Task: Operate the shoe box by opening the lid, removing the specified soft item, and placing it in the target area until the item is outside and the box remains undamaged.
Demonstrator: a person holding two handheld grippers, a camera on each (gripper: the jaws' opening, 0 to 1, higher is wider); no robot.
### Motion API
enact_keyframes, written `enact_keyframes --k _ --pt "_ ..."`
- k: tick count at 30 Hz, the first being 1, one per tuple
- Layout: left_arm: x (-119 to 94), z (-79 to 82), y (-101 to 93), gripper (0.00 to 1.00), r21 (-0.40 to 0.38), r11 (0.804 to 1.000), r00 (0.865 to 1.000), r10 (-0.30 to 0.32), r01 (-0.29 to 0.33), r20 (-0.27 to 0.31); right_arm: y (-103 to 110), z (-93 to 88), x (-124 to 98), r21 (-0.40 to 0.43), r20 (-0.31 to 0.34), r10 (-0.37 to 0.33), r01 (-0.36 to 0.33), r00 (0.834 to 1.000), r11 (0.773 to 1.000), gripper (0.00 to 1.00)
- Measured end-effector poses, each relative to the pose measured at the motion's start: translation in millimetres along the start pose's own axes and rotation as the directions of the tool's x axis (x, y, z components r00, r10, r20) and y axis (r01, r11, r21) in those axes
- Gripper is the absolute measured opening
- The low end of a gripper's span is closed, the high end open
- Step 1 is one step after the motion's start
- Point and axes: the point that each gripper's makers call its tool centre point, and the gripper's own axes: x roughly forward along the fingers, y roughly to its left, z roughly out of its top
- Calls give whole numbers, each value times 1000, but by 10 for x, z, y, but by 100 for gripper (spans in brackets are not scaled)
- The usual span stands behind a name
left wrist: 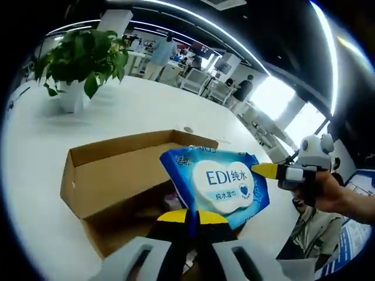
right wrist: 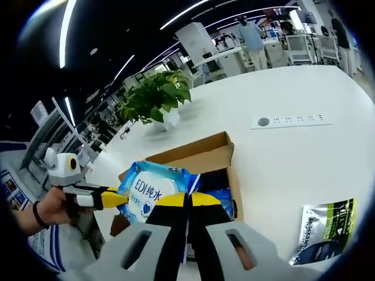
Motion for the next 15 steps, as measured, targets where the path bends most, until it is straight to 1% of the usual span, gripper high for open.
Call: enact_keyframes --k 6,12,15 --pt "-16 130 -106 3 32 999 1000 -7 6 13 -25 86 -96 -3 20 -5 5 1000 1000 0" --pt "24 152 -210 3 52 999 1000 -16 16 7 -92 99 -190 -2 27 -16 16 999 1000 0" --pt "55 156 -263 3 60 998 1000 -23 22 2 -161 111 -256 2 35 -25 25 999 1000 0"
